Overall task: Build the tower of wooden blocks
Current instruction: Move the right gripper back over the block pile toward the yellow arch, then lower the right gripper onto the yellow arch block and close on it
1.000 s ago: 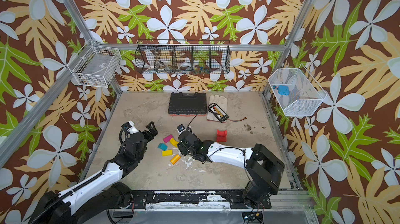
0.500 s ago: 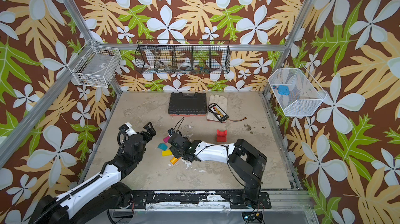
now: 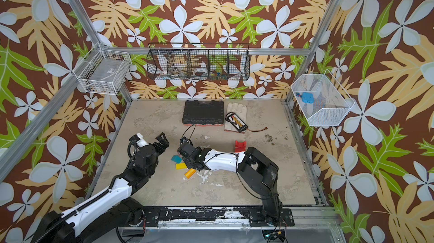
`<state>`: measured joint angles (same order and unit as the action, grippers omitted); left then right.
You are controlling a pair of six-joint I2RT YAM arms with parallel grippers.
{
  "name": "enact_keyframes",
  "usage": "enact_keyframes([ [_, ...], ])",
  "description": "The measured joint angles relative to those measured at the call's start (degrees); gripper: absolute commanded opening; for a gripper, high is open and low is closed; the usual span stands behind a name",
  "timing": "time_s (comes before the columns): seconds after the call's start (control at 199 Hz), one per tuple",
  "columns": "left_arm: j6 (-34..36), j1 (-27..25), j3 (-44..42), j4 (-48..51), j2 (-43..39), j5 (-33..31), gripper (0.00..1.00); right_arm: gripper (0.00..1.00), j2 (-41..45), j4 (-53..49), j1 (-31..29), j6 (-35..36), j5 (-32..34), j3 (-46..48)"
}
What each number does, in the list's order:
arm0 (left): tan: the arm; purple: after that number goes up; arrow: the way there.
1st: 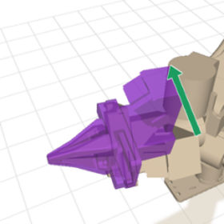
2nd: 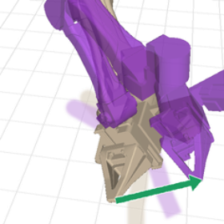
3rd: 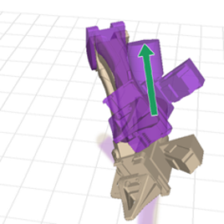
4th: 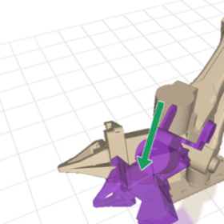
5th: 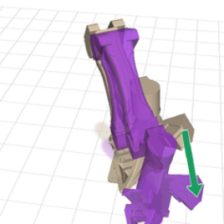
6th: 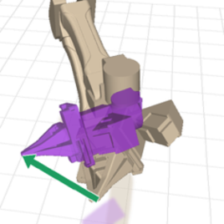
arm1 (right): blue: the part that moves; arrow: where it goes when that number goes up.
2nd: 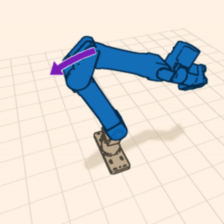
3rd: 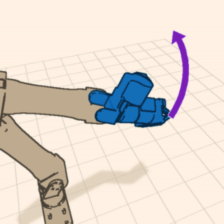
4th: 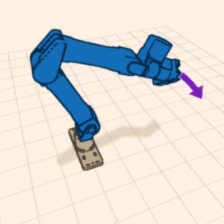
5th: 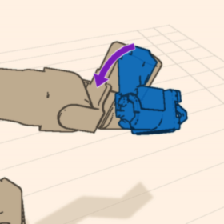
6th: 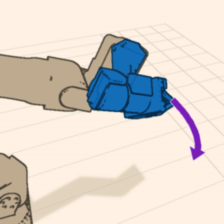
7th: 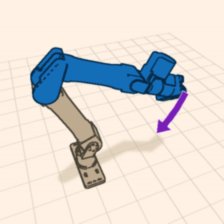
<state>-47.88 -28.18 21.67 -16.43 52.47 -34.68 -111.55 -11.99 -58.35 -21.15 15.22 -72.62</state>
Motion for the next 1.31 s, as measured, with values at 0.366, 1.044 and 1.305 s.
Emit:
enact_keyframes([
  [0.366, 0.0, 0.0, 0.0, -0.1, 0.0, 0.0, 1.0, 0.53, -1.2, -4.3, 3.8, -3.7, 1.3, 0.4],
  [1.044, 0.0, 0.0, -0.3, -0.2, 0.0, 0.2, 1.0, 0.54, 2.1, -4.4, 5.4, -4.9, -1.5, -2.7],
  [1.305, 0.0, 0.0, -0.4, -0.2, -0.8, 0.0, 1.0, 0.44, -4.3, -5.6, 5.6, -4.3, -5.1, -9.0],
])
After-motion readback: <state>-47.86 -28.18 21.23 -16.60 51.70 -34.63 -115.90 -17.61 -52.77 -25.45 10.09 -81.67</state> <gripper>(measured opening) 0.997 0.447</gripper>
